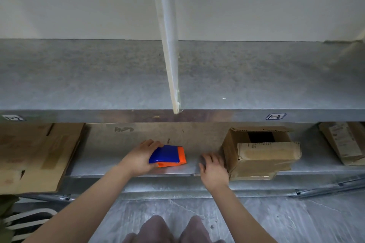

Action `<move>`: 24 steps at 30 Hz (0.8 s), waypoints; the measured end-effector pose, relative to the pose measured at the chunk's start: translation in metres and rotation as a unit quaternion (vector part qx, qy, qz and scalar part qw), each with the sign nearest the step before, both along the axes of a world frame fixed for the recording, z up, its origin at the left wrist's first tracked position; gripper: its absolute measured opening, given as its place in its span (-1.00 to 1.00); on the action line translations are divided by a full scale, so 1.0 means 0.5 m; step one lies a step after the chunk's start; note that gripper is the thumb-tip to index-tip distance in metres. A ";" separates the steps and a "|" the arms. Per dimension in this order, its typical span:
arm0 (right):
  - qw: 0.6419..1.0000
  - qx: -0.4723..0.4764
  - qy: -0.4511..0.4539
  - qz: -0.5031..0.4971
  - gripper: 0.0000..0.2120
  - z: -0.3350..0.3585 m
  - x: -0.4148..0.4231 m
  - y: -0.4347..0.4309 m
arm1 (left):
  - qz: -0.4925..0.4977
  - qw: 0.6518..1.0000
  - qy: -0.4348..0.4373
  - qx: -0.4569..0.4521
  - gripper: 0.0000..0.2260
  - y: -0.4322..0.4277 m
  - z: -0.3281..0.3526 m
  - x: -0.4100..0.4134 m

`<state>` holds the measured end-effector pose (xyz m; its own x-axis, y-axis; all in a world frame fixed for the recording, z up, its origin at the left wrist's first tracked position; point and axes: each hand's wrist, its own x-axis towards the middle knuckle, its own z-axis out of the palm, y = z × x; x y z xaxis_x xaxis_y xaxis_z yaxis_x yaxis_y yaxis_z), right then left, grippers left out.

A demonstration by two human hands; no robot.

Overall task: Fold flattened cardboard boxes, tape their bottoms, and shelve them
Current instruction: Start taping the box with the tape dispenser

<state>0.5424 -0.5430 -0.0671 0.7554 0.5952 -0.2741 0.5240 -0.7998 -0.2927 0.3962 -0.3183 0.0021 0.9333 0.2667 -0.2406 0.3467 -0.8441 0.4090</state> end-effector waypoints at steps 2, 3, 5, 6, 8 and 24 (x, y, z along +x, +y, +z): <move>1.000 0.003 -0.008 0.004 -0.62 -0.001 -0.001 0.002 | 0.005 1.000 -0.015 0.003 -0.50 -0.004 -0.007 -0.006; 1.000 0.008 -0.012 0.007 -0.62 -0.002 0.000 0.002 | 0.007 1.000 -0.023 0.002 -0.49 -0.007 -0.009 -0.009; 1.000 0.026 -0.013 0.011 -0.62 -0.004 0.004 0.006 | 0.004 0.999 -0.037 -0.003 -0.45 -0.014 -0.015 -0.013; 0.999 0.037 -0.010 0.012 -0.62 -0.007 0.006 0.009 | 0.001 0.999 -0.042 -0.003 -0.42 -0.017 -0.017 -0.016; 0.997 0.072 0.010 0.009 -0.52 -0.007 0.008 0.017 | -0.012 0.999 -0.052 0.010 -0.37 -0.021 -0.023 -0.022; 0.968 0.179 0.157 0.077 -0.61 -0.005 0.012 0.057 | -0.066 0.988 -0.126 0.060 -0.38 -0.015 0.020 -0.070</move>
<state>0.5483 -0.5144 -0.0695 0.5629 0.7935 -0.2313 0.4684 -0.5368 -0.7017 0.3610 -0.3257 0.0119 0.9881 0.1510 0.0307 0.1298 -0.9232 0.3618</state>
